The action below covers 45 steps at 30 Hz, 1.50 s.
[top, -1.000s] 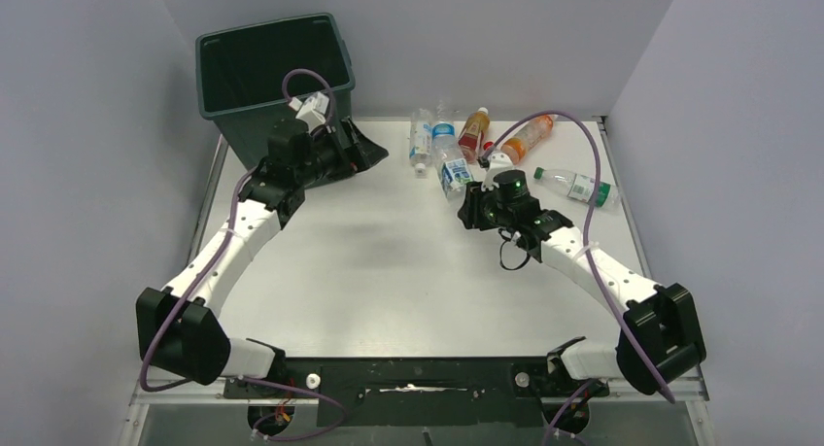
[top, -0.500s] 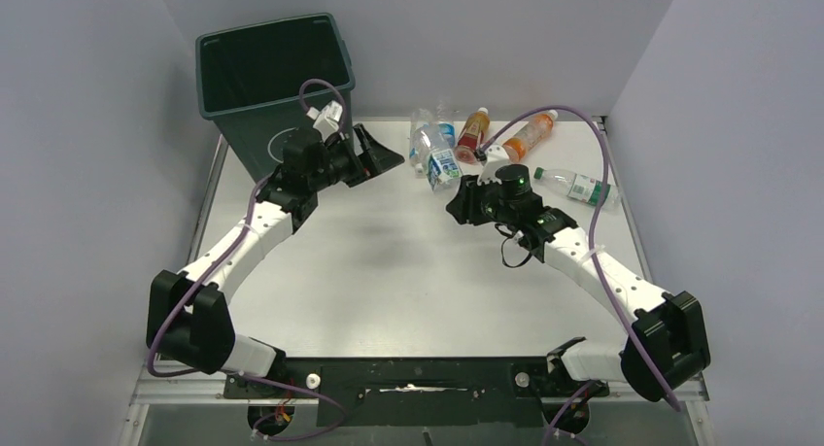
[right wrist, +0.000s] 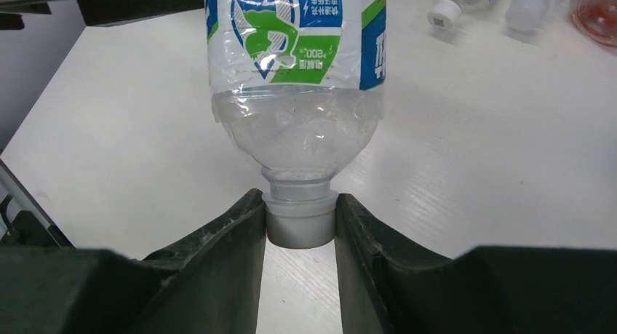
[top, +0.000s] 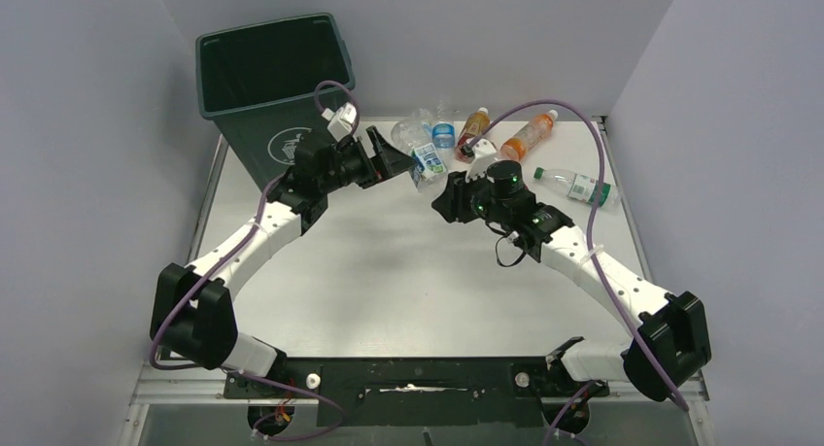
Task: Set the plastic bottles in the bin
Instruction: Place the plastic bottle in the trash bin.
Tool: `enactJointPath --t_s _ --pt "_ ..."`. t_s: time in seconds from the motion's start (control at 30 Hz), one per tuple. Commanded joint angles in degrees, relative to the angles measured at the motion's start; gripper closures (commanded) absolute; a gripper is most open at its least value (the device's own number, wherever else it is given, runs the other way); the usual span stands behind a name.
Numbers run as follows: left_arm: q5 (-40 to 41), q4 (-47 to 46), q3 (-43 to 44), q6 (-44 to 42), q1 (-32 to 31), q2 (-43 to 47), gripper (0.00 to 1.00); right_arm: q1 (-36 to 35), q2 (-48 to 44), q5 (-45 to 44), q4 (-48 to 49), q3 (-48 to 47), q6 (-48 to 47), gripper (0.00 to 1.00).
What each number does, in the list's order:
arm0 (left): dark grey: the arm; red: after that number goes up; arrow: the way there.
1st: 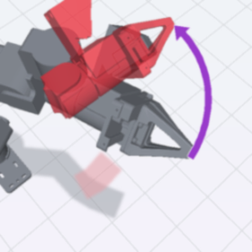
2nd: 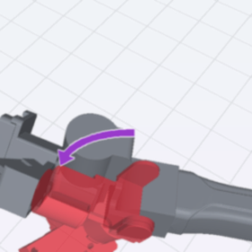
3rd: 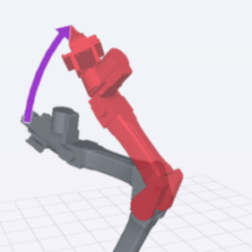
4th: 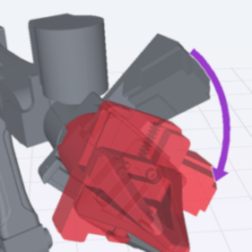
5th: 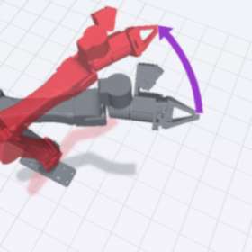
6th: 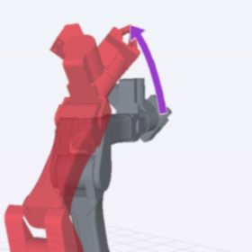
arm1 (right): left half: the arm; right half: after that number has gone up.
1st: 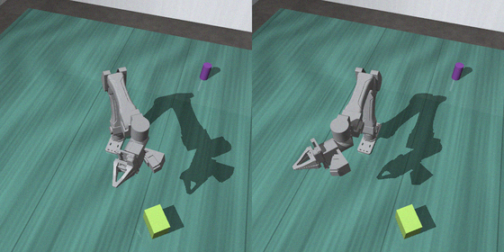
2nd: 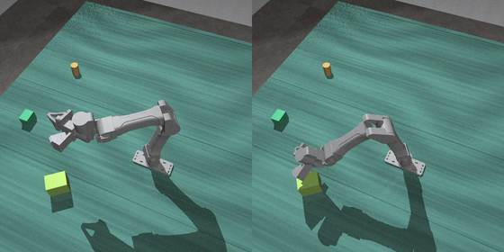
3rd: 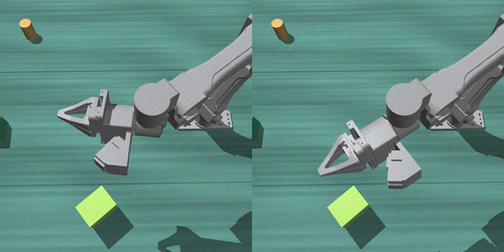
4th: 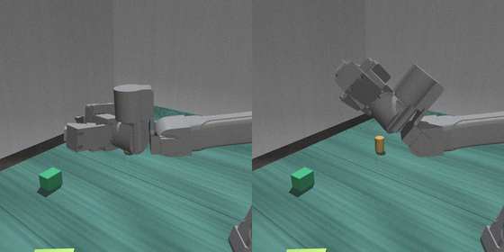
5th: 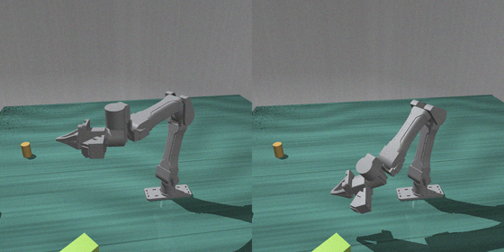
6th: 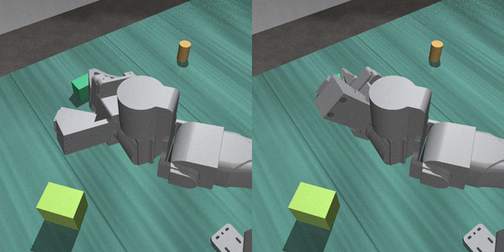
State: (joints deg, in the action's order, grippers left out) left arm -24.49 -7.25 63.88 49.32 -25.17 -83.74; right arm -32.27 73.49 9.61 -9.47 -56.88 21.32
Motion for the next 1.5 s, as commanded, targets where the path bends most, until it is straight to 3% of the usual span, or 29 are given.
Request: enactJointPath --t_s 0.0,0.83,0.93,1.07,1.13,1.3,1.47 --pt "0.24 -3.72 0.81 -0.42 -0.28 -0.10 0.15 -1.47 -0.90 -0.27 3.20 -3.46 -1.25 0.72" --pt "3.54 -1.23 3.01 -2.04 -1.83 -0.81 0.15 -9.57 -0.68 -3.92 4.23 -5.13 -3.57 0.72" --pt "3.90 0.46 4.04 -3.15 -1.79 -0.80 0.25 -9.63 -0.30 -3.93 4.33 -4.91 -3.57 0.71" --pt "4.16 2.87 5.90 -4.58 -1.71 -0.97 0.45 -9.74 -0.11 -4.18 4.33 -4.60 -3.48 0.63" --pt "4.42 3.83 6.71 -5.18 -1.60 -0.92 0.50 -9.79 -0.15 -4.53 4.24 -4.60 -3.39 0.54" --pt "4.63 5.87 8.80 -6.42 -0.67 -0.98 0.54 -9.83 -0.91 -5.69 3.87 -4.47 -3.22 0.30" --pt "4.43 7.93 11.15 -7.78 1.08 -0.81 0.54 -10.12 -2.02 -6.40 3.32 -3.92 -2.89 0.13"
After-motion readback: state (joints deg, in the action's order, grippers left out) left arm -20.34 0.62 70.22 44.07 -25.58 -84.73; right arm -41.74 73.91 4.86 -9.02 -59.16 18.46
